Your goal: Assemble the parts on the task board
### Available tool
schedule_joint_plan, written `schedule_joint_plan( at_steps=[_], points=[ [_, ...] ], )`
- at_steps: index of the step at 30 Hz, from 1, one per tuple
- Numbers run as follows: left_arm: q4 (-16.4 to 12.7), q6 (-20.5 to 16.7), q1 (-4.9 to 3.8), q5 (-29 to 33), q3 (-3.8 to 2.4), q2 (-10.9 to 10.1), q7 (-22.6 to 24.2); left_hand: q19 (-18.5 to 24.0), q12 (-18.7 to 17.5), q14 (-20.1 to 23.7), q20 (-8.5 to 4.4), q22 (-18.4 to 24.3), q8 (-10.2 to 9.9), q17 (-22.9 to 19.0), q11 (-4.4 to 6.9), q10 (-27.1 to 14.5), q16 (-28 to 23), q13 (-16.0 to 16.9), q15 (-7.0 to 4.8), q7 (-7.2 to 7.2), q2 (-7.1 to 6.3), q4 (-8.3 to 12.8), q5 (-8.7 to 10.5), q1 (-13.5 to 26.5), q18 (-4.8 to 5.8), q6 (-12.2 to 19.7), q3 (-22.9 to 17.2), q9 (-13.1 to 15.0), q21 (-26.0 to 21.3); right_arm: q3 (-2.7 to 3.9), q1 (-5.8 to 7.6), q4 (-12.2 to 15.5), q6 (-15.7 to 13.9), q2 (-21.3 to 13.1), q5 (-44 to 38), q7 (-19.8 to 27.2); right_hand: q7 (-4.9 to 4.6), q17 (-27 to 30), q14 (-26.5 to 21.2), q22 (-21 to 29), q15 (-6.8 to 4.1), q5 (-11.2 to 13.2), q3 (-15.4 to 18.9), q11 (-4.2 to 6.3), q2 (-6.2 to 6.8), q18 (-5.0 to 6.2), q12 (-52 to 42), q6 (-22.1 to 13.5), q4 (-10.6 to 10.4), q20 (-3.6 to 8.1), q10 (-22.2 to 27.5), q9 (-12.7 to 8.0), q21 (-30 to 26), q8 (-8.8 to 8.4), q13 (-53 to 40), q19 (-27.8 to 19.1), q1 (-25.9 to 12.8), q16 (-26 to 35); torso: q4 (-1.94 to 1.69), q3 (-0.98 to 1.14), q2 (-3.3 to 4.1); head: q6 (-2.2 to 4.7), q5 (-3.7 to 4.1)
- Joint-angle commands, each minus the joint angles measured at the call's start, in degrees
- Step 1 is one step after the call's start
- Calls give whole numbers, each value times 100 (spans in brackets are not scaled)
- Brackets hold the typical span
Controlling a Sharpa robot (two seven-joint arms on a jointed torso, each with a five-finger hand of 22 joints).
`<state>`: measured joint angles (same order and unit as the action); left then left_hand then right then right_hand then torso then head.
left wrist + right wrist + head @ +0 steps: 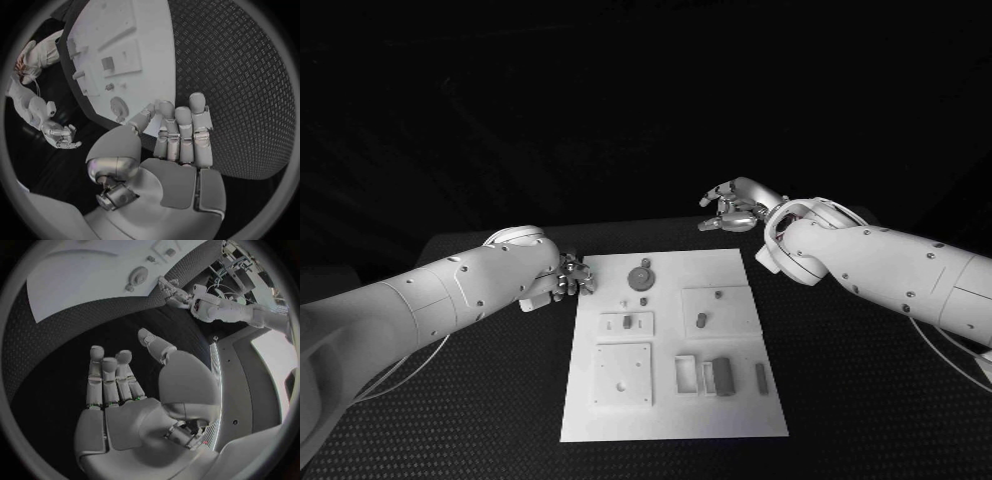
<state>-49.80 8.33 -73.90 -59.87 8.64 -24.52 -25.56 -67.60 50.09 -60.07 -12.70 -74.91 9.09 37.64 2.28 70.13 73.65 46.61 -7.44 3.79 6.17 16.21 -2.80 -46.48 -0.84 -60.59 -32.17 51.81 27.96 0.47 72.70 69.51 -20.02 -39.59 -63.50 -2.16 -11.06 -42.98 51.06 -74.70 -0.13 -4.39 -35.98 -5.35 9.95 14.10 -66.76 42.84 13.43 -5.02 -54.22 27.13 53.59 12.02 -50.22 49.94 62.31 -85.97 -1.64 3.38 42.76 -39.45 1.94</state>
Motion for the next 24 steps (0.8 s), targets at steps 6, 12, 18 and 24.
schedule_joint_plan(
  at_steps=[6, 12, 18, 24],
  points=[
    [-134, -42, 0, 310, -2, -75, 163, -146, 28, -115, -28, -120, 160, -29, 63, 138, 57, -39, -22, -36, 102, -65, 3, -256, -61, -217, -199, 81, 24, 3, -2, 0, 66, -2, -21, 58, -94, 9, -30, -8, -18, -15, -4, -33, -43, 90, -33, 47, 31, -46, 793, -9, -25, 41, 9, -14, 3, -30, 3, 4, -1, -17, -1],
    [-434, -329, -1, 583, -9, -270, 125, -168, 22, -146, -34, -120, 207, -40, 86, 173, 63, -55, -26, -60, 115, -83, 3, -235, -61, -269, -199, 100, 35, 3, -2, 7, 68, -14, -21, 58, -93, 11, -31, -9, -18, -15, -3, -33, -44, 90, -35, 47, 31, -47, 794, -11, -26, 43, 11, -15, 1, -30, 1, 6, -6, -20, 7],
    [-1068, -690, -4, 585, -14, -595, 84, -189, 17, -171, -45, -121, 249, -51, 109, 198, 68, -67, -36, -82, 84, -53, 3, -239, -67, -302, -203, 118, 47, 3, -2, 27, 73, -48, -19, 53, -93, 12, -32, -9, -18, -15, -2, -33, -43, 90, -37, 47, 31, -48, 794, -12, -26, 44, 13, -15, 0, -31, -16, 4, -12, -32, 8],
    [-1572, -915, -4, 579, -13, -819, 27, -200, 15, -182, -50, -120, 261, -57, 116, 212, 68, -73, -41, -89, 59, -40, 3, -256, -70, -309, -216, 121, 52, 3, -2, 37, 78, -56, -18, 50, -93, 14, -33, -9, -18, -15, -2, -33, -44, 90, -39, 47, 30, -48, 794, -13, -27, 45, 14, -15, -1, -32, -19, 7, -9, -40, -11]
  ],
)
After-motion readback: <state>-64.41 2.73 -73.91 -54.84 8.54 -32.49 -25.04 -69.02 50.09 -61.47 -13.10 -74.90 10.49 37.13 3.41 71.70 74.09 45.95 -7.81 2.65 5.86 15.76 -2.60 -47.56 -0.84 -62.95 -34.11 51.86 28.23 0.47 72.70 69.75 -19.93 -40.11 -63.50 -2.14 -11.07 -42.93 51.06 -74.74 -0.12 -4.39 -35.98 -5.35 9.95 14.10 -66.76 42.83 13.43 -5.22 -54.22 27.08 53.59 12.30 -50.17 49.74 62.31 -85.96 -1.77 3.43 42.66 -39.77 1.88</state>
